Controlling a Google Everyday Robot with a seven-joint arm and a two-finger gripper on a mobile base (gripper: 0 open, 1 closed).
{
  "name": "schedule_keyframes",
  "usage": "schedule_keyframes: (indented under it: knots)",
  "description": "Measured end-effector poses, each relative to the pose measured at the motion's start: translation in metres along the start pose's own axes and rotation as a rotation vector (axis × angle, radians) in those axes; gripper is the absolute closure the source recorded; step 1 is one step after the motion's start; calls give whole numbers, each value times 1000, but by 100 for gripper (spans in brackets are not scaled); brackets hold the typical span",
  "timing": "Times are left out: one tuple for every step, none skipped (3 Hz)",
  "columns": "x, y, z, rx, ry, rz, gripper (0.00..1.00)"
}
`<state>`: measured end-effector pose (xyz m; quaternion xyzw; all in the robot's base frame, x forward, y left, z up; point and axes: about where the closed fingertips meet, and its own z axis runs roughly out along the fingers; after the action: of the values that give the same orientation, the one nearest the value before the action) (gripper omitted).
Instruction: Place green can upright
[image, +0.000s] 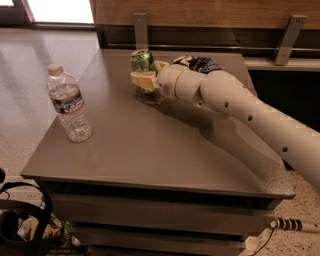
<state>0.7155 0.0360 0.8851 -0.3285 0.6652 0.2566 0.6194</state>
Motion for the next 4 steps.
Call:
schedule_keyframes:
  knots:
    - [11,1,11,-25,-2,24,100]
    - [12,1,21,-46,-11,28,100]
    - [12,1,20,-44,-10,29,100]
    - [30,-2,-7,12,37,53,100]
